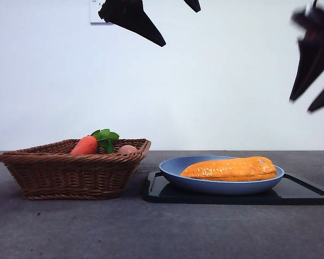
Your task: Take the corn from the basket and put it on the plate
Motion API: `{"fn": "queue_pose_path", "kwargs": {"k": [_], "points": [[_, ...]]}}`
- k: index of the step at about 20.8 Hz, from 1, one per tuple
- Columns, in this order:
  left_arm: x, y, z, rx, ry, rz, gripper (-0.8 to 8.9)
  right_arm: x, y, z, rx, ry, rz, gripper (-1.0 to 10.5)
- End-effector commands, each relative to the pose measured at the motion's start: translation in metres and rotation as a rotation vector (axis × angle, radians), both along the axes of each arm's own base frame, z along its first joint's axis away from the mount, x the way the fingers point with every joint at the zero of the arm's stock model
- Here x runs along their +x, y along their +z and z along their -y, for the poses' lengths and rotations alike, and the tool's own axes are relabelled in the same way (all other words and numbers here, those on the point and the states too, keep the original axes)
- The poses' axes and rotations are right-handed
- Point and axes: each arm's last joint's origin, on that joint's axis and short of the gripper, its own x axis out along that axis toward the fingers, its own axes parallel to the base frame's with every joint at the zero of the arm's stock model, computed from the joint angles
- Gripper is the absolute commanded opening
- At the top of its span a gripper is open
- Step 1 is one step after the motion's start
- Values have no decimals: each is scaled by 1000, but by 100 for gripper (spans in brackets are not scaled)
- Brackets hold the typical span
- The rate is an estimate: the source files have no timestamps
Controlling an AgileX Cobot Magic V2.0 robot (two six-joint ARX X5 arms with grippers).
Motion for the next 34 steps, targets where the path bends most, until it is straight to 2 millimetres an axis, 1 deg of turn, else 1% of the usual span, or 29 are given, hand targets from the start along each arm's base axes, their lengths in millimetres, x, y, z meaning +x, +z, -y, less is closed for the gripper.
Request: {"fn": "queue_pose_path", "kwargs": {"k": [1, 2, 4, 6, 7, 8, 11, 19, 30, 32, 34], "points": [[3, 2, 5, -2, -22, 13, 371, -22, 20, -10, -19, 94, 57, 178], [2, 1, 5, 0, -22, 10, 342, -34, 28, -13, -15, 121, 79, 178], [2, 1, 4, 5, -22, 5, 259, -52, 40, -19, -8, 161, 124, 160], [1, 0, 4, 14, -22, -6, 144, -65, 47, -22, -3, 195, 156, 79], [1, 0, 3, 17, -22, -9, 80, -69, 49, -23, -6, 216, 170, 26], [1, 0, 3, 18, -23, -11, 15, -72, 50, -24, -13, 242, 186, 2], [1, 0, 3, 22, -25, -11, 7, -75, 50, -26, -18, 263, 183, 2], [4, 4, 7, -23, -24, 41, 8, -73, 52, -26, -12, 259, 213, 2], [15, 19, 16, -157, -41, 227, 8, -69, 55, -27, -6, 256, 262, 2], [20, 21, 14, -150, -72, 311, 8, -69, 55, -27, -5, 256, 270, 2], [22, 27, 5, -156, -45, 336, 8, -68, 56, -27, -3, 255, 280, 2]]}}
